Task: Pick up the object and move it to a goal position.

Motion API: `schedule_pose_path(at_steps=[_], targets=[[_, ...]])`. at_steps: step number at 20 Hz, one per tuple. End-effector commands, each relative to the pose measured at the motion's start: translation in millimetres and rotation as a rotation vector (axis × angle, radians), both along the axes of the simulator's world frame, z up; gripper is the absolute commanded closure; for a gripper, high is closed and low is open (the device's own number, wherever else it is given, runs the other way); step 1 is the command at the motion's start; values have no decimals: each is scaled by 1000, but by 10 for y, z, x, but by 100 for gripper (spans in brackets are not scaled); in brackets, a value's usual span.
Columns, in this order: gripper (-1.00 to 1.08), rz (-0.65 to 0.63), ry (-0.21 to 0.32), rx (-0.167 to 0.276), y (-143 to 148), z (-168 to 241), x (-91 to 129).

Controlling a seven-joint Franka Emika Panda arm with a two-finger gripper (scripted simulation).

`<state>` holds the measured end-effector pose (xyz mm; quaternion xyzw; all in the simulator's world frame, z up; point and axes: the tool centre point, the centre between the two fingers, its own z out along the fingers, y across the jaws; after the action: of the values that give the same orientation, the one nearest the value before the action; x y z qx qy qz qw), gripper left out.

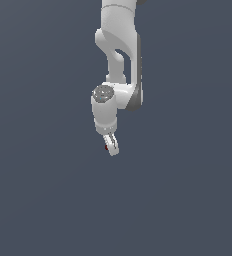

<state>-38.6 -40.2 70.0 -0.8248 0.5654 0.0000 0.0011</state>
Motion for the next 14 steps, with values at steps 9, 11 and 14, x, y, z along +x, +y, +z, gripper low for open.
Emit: schedule_pose_path(at_steps=[9,11,14], targets=[[-92,-32,1,-1,-8,-57,-21],[-92,-33,1,-1,-7,-110,-23],[-92,-35,2,-1,-8,-236,-28]])
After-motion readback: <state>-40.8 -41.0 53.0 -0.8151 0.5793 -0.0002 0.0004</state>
